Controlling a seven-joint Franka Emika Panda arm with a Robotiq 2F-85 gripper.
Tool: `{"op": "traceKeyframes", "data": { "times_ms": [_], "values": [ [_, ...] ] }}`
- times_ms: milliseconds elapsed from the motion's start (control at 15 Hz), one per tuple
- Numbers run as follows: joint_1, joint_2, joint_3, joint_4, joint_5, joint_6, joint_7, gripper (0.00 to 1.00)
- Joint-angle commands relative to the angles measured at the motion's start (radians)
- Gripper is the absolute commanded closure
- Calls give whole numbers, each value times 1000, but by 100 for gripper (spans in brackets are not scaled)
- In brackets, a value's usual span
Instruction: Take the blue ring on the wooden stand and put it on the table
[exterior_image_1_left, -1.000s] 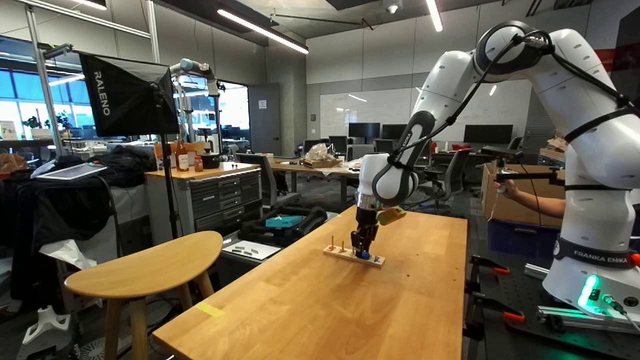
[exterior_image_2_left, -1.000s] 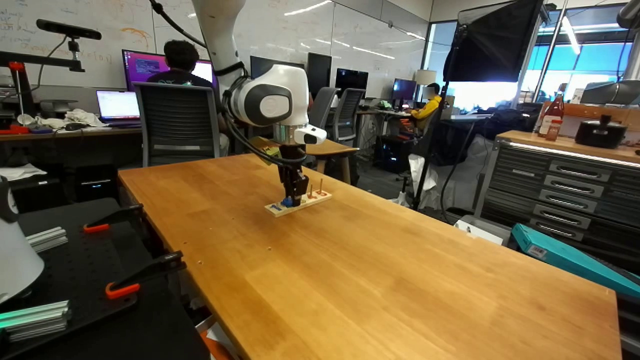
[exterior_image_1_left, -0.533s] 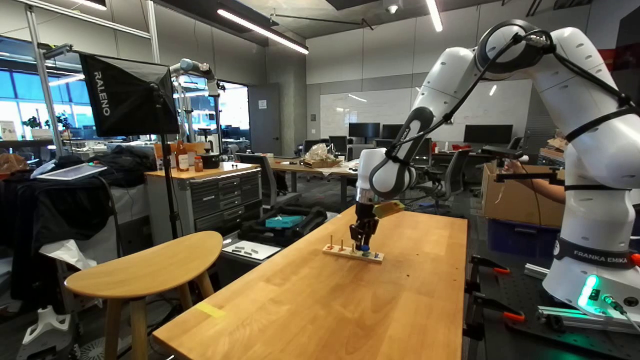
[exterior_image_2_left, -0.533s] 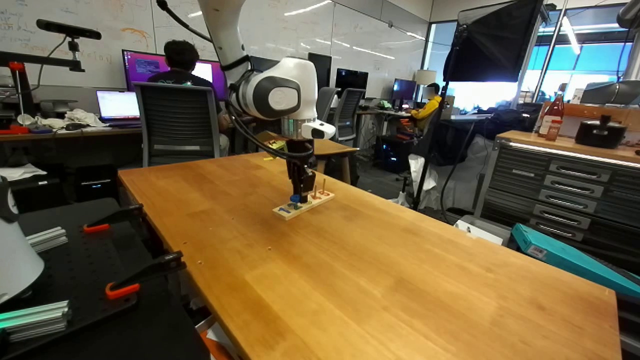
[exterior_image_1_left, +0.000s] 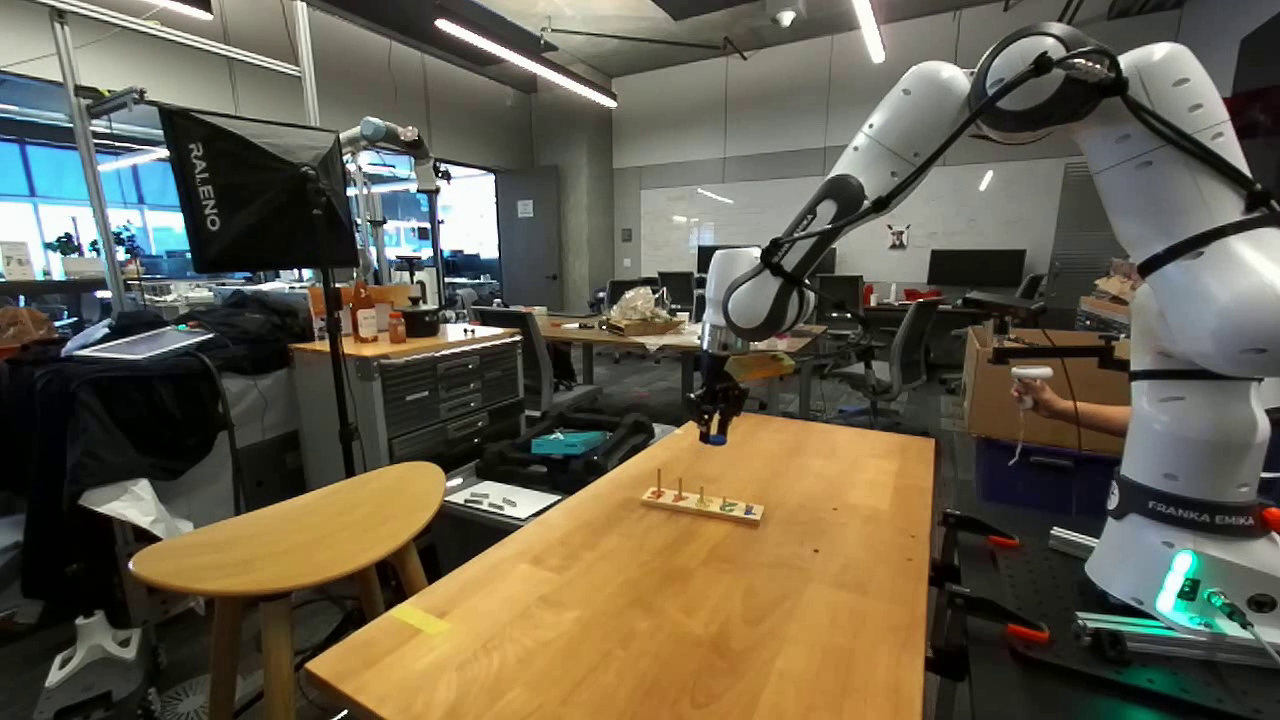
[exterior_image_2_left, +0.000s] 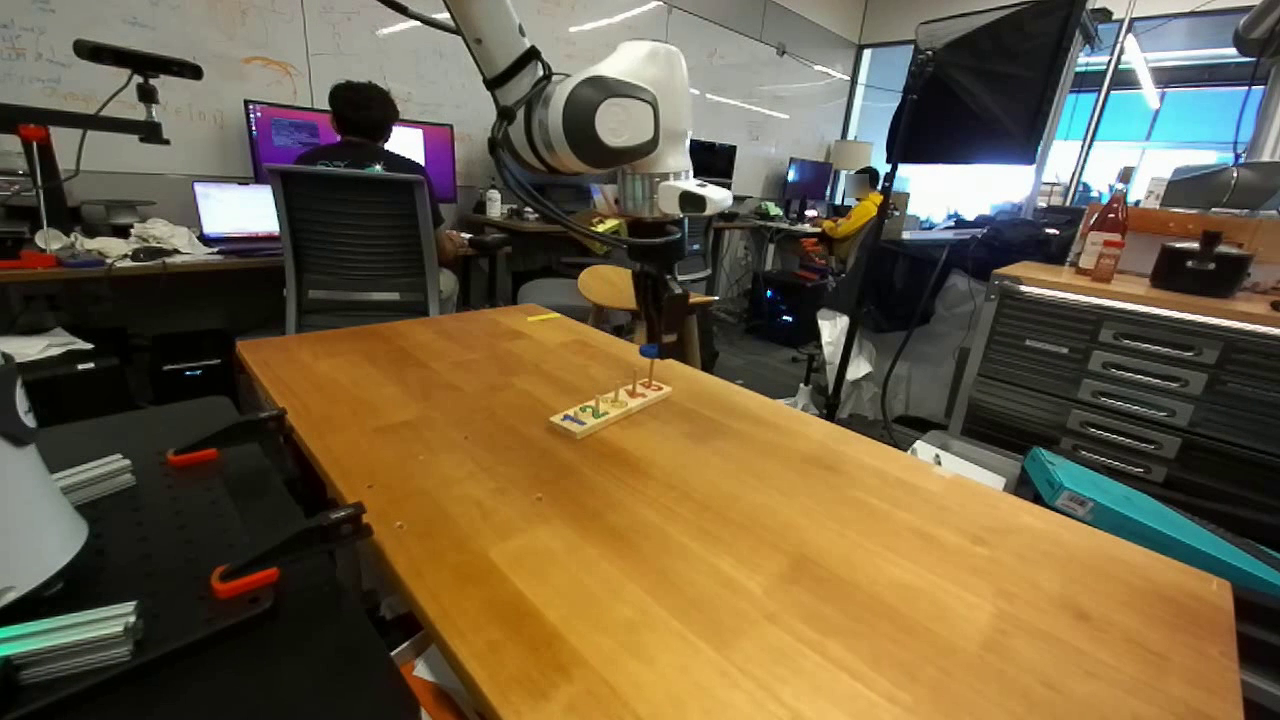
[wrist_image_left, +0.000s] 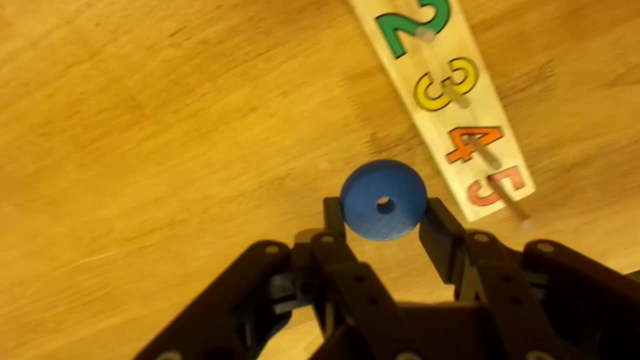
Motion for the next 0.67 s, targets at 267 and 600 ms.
{"op": "traceKeyframes", "data": {
  "times_ms": [267,600],
  "values": [
    [-109,168,-47,71,-4,-1,17,82],
    [-117,211,-35,63,3,-4,5,32]
  ]
}}
